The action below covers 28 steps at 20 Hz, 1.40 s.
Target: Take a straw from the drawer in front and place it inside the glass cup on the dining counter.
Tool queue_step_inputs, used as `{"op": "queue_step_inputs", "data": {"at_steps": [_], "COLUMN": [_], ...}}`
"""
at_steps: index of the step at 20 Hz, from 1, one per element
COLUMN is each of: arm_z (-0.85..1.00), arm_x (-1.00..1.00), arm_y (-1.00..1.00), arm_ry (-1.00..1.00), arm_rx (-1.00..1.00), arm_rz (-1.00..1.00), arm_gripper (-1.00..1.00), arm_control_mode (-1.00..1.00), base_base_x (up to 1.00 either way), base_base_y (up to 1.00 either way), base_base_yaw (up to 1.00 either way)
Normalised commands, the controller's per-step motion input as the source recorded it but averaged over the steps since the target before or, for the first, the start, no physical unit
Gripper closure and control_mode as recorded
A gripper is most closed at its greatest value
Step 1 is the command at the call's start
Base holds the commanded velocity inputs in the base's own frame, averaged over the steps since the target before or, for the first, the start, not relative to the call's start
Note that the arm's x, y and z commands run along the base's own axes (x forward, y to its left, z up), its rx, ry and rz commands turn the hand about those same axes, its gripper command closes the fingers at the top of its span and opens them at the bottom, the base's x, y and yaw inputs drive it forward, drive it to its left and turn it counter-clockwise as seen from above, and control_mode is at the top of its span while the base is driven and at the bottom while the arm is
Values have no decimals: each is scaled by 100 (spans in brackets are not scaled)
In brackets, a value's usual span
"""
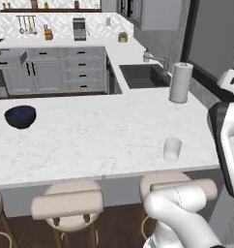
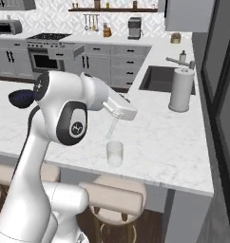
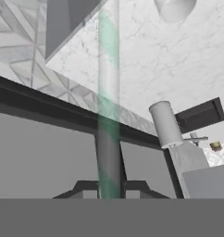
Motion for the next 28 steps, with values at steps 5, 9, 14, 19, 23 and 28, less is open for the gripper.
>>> {"op": "queue_step_inputs", "data": {"at_steps": [5, 9, 14, 19, 23, 28], "arm_z": [0, 0, 0, 0, -3, -21], "arm_x": [0, 0, 0, 0, 22, 55], "arm_y": [0, 0, 0, 0, 0, 11], "arm_ry": [0, 0, 0, 0, -1, -12], "arm_rx": [0, 0, 0, 0, 0, 0], "arm_rz": [0, 0, 0, 0, -4, 15], "arm_gripper": [100, 100, 100, 100, 100, 100], "arm_control_mode": [100, 100, 100, 100, -100, -100], "base_base_x": [4, 26, 48, 47, 19, 0], "base_base_y": [-54, -38, -17, -3, 0, 0], "base_base_yaw": [19, 10, 1, -9, -6, 0]}}
